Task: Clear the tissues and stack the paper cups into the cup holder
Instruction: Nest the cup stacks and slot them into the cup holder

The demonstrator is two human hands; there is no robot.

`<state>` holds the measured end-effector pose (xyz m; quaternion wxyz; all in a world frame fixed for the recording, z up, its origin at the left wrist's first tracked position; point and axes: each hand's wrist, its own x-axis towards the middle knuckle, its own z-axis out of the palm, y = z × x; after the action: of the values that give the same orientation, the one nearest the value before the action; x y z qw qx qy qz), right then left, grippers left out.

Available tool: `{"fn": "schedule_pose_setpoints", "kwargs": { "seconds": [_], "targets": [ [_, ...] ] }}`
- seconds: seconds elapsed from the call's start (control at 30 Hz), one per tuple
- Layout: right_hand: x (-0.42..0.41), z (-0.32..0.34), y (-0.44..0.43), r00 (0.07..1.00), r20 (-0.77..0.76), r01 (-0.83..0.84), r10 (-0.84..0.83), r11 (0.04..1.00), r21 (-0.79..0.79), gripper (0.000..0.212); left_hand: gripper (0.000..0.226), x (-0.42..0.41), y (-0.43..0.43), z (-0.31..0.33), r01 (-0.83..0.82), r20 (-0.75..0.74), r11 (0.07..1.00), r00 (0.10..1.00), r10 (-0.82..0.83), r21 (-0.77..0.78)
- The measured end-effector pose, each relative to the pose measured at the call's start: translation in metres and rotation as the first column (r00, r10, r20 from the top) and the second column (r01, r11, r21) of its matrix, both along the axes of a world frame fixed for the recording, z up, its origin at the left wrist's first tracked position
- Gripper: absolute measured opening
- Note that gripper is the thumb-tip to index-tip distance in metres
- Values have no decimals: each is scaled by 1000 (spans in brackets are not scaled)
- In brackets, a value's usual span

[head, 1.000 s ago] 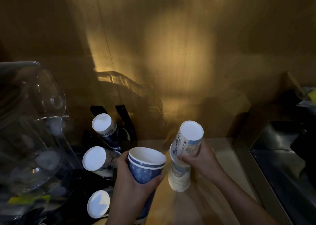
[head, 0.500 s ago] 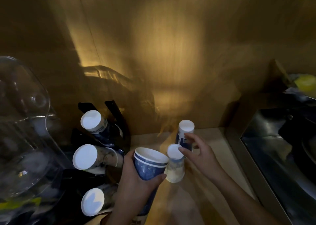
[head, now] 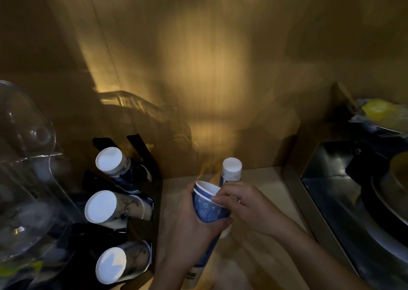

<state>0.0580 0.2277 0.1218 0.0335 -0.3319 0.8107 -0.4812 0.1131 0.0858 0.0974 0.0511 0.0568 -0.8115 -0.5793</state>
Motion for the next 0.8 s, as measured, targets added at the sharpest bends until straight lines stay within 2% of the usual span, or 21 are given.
{"fn": "schedule_pose_setpoints", "kwargs": {
  "seconds": [0.1,0.27,0.47,0.6,0.73,0.8],
  "targets": [
    [-1,4,2,993,-76,87,-87,996,-9,22,80,1,3,2,-22,12,999,1000,21,44],
    [-14,24,14,979,10,201,-202,968,-146,27,65,8,-2,2,-24,12,1000,1000,23,19],
    [-22,44,29,977,-1,206,-212,953,-222,23,66,16,-5,7,-41,-13,999,999,41,-16],
    [-13,42,20,991,42,132,-126,971,-202,23,66,16,-5,8,-30,-36,1000,999,30,3],
    [3,20,2,989,124,-84,84,996,-12,24,69,16,-6,8,-43,-21,999,999,42,-19],
    [8,10,-1,972,198,-127,127,992,-12,25,76,17,-8,7,-54,-24,998,998,54,-32]
  ]
}}
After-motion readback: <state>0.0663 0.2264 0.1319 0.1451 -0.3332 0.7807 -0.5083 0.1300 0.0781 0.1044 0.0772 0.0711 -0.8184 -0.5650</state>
